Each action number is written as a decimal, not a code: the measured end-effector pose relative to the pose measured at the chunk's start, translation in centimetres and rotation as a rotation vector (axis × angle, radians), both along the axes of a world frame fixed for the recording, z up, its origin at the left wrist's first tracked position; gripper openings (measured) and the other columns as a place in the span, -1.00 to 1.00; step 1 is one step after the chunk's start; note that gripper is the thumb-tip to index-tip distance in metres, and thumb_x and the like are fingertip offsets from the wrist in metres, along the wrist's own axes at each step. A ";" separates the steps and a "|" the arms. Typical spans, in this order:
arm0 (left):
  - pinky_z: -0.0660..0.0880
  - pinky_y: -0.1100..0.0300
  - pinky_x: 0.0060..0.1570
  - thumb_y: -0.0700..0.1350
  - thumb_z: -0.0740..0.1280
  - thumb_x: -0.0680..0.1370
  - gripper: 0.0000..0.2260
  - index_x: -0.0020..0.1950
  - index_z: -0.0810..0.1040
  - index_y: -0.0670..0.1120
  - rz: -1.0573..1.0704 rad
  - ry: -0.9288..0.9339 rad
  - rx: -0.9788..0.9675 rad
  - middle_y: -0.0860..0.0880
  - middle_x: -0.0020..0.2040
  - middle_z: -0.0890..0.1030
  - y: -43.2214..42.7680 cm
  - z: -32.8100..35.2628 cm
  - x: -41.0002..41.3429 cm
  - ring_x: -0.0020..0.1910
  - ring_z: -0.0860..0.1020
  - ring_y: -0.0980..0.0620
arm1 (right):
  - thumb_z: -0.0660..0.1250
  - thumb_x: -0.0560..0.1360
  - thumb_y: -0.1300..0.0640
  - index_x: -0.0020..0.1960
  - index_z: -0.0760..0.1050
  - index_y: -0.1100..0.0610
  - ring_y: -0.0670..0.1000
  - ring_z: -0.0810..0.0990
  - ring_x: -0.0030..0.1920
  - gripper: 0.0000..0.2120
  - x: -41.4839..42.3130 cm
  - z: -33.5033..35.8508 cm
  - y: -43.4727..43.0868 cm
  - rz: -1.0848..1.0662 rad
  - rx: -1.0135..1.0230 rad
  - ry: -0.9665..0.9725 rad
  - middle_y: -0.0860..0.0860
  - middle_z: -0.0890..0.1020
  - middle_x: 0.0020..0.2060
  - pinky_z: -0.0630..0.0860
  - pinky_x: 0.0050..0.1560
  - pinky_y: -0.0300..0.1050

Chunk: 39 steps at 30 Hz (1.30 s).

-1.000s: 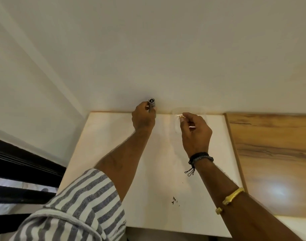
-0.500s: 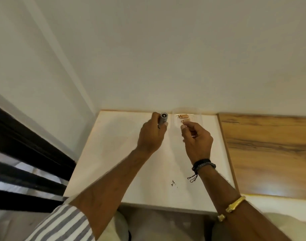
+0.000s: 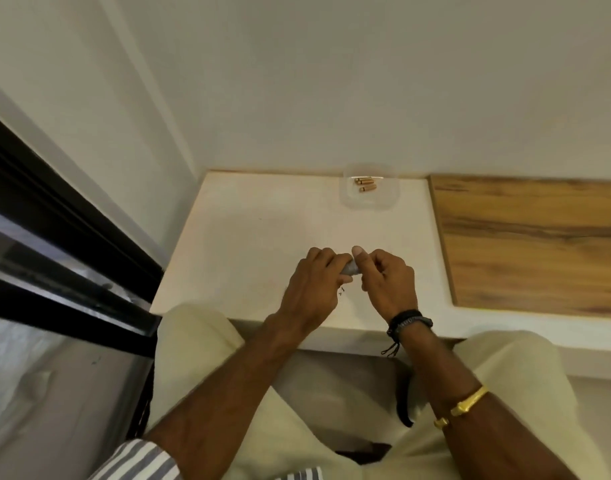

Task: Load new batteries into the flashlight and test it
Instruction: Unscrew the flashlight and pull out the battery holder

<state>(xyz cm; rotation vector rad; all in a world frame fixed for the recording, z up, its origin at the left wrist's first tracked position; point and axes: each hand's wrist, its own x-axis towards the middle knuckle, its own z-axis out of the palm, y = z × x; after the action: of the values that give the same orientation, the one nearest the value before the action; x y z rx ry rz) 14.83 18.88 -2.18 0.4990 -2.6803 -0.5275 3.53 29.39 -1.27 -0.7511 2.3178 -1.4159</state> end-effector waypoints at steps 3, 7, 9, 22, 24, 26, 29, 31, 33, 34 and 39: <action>0.49 -0.03 -0.02 -0.15 0.25 0.63 -0.79 0.25 0.52 -0.14 -0.009 0.002 0.052 -0.08 0.10 0.63 1.0 -0.7 0.6 0.00 0.52 -0.08 | 0.25 0.65 -0.12 -0.20 0.55 0.18 -0.02 0.52 -0.38 -0.58 0.5 -0.7 0.6 0.067 0.061 0.066 0.01 0.58 -0.41 0.39 -0.34 -0.19; 0.39 0.08 -0.10 -0.10 0.17 0.64 -0.80 0.19 0.52 -0.10 -0.001 0.005 0.059 -0.04 0.03 0.65 1.2 -0.4 0.1 -0.09 0.54 -0.05 | 0.22 0.68 -0.04 -0.18 0.52 0.19 -0.11 0.45 -0.40 -0.62 0.2 -0.9 0.6 0.062 0.094 0.137 -0.12 0.50 -0.42 0.29 -0.39 -0.37; 0.40 0.07 -0.10 -0.10 0.17 0.65 -0.80 0.18 0.52 -0.10 -0.013 -0.005 0.071 -0.04 0.02 0.66 1.0 -0.6 -0.1 -0.09 0.56 -0.06 | 0.21 0.69 -0.01 -0.16 0.53 0.20 -0.12 0.45 -0.40 -0.64 0.2 -1.1 0.7 0.059 0.096 0.146 -0.13 0.50 -0.41 0.29 -0.39 -0.36; 0.43 0.01 0.01 -0.11 0.23 0.66 -0.77 0.28 0.53 -0.12 0.013 -0.012 0.137 -0.08 0.10 0.66 0.3 -1.4 0.0 0.00 0.57 -0.07 | 0.31 0.55 -0.28 -0.15 0.59 0.13 -0.20 0.61 -0.40 -0.54 -1.0 -0.1 1.8 0.123 0.108 0.009 0.03 0.67 -0.34 0.56 -0.23 -0.08; 0.43 0.00 0.02 -0.11 0.22 0.66 -0.77 0.28 0.53 -0.10 0.010 -0.037 0.130 -0.06 0.10 0.66 0.3 -1.7 0.1 0.01 0.56 -0.07 | 0.33 0.58 -0.20 -0.16 0.59 0.16 -0.14 0.59 -0.40 -0.58 -1.0 -0.3 2.0 0.177 0.157 0.041 0.04 0.67 -0.36 0.56 -0.21 -0.04; 0.41 -0.01 0.02 -0.13 0.22 0.65 -0.77 0.28 0.53 -0.11 0.016 -0.039 0.140 -0.07 0.11 0.65 0.1 -1.9 0.2 0.02 0.55 -0.09 | 0.39 0.60 -0.02 -0.03 0.60 0.15 0.04 0.64 -0.24 -0.78 -1.1 -0.6 2.1 0.230 0.122 0.030 0.05 0.68 -0.25 0.61 -0.13 0.04; 0.37 0.03 0.02 -0.15 0.25 0.64 -0.76 0.30 0.52 -0.12 0.021 -0.050 0.134 -0.09 0.14 0.64 -0.1 -2.1 0.2 0.04 0.55 -0.10 | 0.43 0.54 0.25 0.20 0.56 0.08 0.06 0.66 -0.09 -0.74 -1.4 -0.8 2.4 0.327 0.069 -0.032 0.00 0.67 0.02 0.66 0.00 0.07; 0.40 0.02 0.03 -0.17 0.27 0.63 -0.75 0.31 0.52 -0.12 0.016 -0.056 0.128 -0.10 0.15 0.65 0.1 -2.1 0.1 0.06 0.55 -0.09 | 0.45 0.53 0.10 0.23 0.54 0.00 -0.02 0.70 -0.15 -0.72 -1.3 -0.8 2.3 0.288 0.093 -0.096 -0.06 0.69 0.01 0.63 -0.12 -0.08; 0.44 0.00 0.05 -0.18 0.27 0.62 -0.75 0.30 0.52 -0.12 0.018 -0.052 0.127 -0.08 0.14 0.65 0.4 -2.0 0.1 0.06 0.56 -0.08 | 0.37 0.57 -0.17 0.08 0.58 0.00 -0.14 0.68 -0.31 -0.74 -0.8 -0.8 2.0 0.213 0.117 -0.108 -0.08 0.72 -0.18 0.53 -0.28 -0.31; 0.45 -0.02 0.04 -0.16 0.26 0.63 -0.76 0.29 0.53 -0.11 0.017 -0.045 0.129 -0.08 0.12 0.66 0.4 -2.0 0.1 0.04 0.56 -0.08 | 0.31 0.58 -0.23 -0.03 0.60 0.03 -0.19 0.65 -0.38 -0.67 -0.7 -1.0 1.9 0.184 0.122 -0.080 -0.08 0.70 -0.28 0.48 -0.34 -0.39; 0.45 -0.06 0.05 -0.12 0.22 0.66 -0.76 0.30 0.52 -0.14 0.015 -0.045 0.167 -0.11 0.15 0.65 0.5 -2.1 0.2 0.06 0.56 -0.12 | 0.40 0.60 0.11 0.03 0.64 0.11 -0.09 0.64 -0.21 -0.91 -0.8 -1.3 2.1 0.262 0.037 0.028 0.00 0.70 -0.16 0.53 -0.21 -0.35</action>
<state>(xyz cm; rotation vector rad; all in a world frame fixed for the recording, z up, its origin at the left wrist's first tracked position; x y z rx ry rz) 15.06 19.35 -4.32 0.5824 -2.6862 -0.7482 2.69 31.53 -2.55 -1.0263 2.1636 -1.2510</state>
